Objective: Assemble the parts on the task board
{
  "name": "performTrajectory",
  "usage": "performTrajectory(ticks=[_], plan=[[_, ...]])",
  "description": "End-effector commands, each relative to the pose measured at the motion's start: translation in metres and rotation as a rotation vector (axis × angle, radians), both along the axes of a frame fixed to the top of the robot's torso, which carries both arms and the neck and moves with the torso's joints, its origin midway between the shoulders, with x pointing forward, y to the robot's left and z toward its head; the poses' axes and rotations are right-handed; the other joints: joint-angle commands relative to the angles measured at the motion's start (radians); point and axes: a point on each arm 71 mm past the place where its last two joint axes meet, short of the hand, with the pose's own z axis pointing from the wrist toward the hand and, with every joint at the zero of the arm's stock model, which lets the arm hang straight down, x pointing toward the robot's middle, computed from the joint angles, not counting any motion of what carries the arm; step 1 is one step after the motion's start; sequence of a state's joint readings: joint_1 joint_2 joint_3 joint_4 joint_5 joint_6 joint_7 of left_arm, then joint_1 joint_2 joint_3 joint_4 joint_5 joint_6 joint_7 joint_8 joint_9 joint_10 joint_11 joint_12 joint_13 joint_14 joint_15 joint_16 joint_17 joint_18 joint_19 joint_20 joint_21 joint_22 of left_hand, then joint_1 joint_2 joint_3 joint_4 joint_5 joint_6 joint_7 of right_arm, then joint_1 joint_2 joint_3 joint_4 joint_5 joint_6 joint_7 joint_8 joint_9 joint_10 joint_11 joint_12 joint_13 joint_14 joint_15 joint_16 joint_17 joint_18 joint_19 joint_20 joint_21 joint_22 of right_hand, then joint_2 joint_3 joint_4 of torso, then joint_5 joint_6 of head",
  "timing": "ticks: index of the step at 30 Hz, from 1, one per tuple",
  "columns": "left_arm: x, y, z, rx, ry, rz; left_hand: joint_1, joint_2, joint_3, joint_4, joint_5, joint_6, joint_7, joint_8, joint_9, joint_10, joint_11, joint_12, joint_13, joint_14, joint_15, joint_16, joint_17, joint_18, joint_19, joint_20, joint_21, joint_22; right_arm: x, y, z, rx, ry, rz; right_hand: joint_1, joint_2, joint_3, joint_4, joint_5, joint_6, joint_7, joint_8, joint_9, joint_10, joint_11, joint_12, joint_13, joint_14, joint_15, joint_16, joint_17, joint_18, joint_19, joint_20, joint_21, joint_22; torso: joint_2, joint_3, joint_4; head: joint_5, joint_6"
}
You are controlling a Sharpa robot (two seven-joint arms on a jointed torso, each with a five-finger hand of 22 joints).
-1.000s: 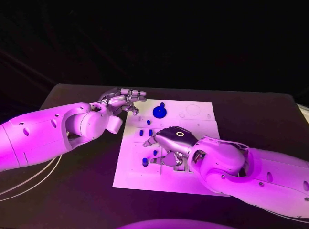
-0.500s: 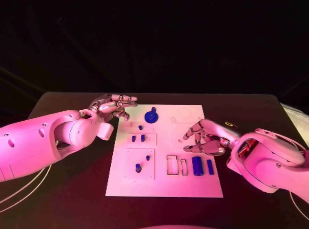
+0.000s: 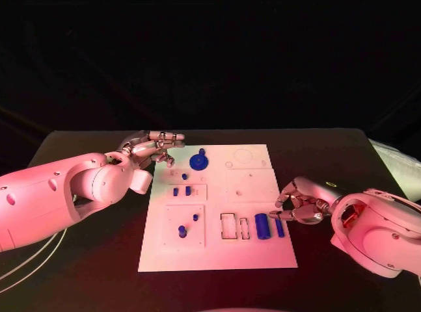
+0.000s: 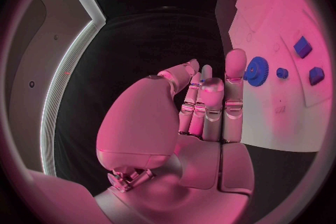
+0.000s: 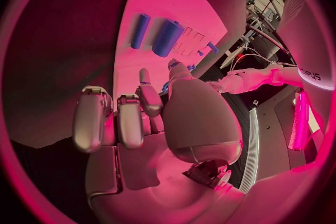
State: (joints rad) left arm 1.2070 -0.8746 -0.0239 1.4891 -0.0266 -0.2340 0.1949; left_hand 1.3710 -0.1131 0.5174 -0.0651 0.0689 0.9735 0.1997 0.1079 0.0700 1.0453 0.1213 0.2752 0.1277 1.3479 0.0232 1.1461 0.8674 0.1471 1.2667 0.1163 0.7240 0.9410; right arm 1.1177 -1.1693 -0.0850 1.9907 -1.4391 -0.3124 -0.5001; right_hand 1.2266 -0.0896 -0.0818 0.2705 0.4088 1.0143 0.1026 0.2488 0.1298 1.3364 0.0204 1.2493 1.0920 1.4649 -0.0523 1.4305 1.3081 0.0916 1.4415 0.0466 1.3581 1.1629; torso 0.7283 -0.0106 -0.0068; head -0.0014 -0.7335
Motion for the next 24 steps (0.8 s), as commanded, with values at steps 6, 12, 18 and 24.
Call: performTrajectory(ticks=[6, 12, 18, 24], plan=[[-0.002, 0.001, 0.0, -0.004, -0.01, -0.008, 0.004, 0.005, -0.005, -0.004, -0.003, -0.01, 0.0, 0.005, -0.001, -0.006, -0.002, 0.007, 0.001, -0.006, 0.002, 0.001, -0.001, 0.019, -0.002, 0.004, -0.004, -0.002, -0.003, 0.011, -0.012, -0.091, 0.023, 0.02, 0.003, 0.0, -0.022, 0.017, -0.023, -0.031, 0.006, 0.01, 0.004, -0.005, 0.005, 0.014, 0.027, 0.07, 0.001, 0.008, 0.048, -0.014, 0.0, 0.004, 0.006, 0.003, 0.002, 0.0001, -0.0057, 0.007, -0.002], [-0.002, 0.0, -0.001, -0.004, -0.008, -0.01, 0.003, 0.006, -0.005, -0.003, -0.003, -0.01, 0.0, 0.006, -0.001, -0.006, -0.002, 0.008, 0.001, -0.006, 0.002, 0.002, 0.0, 0.019, -0.001, 0.005, -0.004, -0.002, -0.005, 0.02, -0.018, -0.093, 0.034, 0.043, 0.002, 0.005, -0.028, 0.019, -0.026, -0.031, 0.005, 0.018, 0.007, 0.002, 0.005, 0.024, 0.043, 0.07, 0.001, 0.011, 0.052, -0.015, 0.0, 0.005, 0.008, 0.006, 0.001, -0.0005, -0.0041, 0.005, -0.006], [-0.001, 0.001, -0.001, -0.003, -0.007, -0.009, 0.003, 0.006, -0.005, -0.003, -0.003, -0.01, 0.0, 0.006, -0.001, -0.006, -0.002, 0.008, 0.001, -0.006, 0.002, 0.002, 0.0, 0.019, -0.001, 0.005, -0.004, -0.002, -0.005, 0.026, -0.022, -0.099, 0.043, 0.056, 0.001, 0.008, -0.032, 0.019, -0.026, -0.03, 0.004, 0.023, 0.009, 0.002, 0.004, 0.026, 0.047, 0.071, 0.001, 0.012, 0.054, -0.015, 0.0, 0.005, 0.009, 0.006, 0.001, -0.0003, -0.0053, 0.004, -0.008], [-0.002, 0.001, -0.002, -0.003, -0.004, -0.01, 0.003, 0.006, -0.005, -0.003, -0.003, -0.01, 0.0, 0.006, -0.001, -0.006, -0.002, 0.008, 0.001, -0.006, 0.002, 0.002, 0.0, 0.019, -0.001, 0.005, -0.004, -0.002, -0.002, 0.03, -0.027, -0.115, 0.061, 0.066, 0.002, 0.017, -0.036, 0.019, -0.024, -0.028, 0.003, 0.031, 0.013, 0.003, 0.003, 0.028, 0.053, 0.071, 0.001, 0.014, 0.055, -0.015, 0.0, 0.004, 0.01, 0.008, 0.003, 0.0005, -0.0037, 0.004, -0.008]])
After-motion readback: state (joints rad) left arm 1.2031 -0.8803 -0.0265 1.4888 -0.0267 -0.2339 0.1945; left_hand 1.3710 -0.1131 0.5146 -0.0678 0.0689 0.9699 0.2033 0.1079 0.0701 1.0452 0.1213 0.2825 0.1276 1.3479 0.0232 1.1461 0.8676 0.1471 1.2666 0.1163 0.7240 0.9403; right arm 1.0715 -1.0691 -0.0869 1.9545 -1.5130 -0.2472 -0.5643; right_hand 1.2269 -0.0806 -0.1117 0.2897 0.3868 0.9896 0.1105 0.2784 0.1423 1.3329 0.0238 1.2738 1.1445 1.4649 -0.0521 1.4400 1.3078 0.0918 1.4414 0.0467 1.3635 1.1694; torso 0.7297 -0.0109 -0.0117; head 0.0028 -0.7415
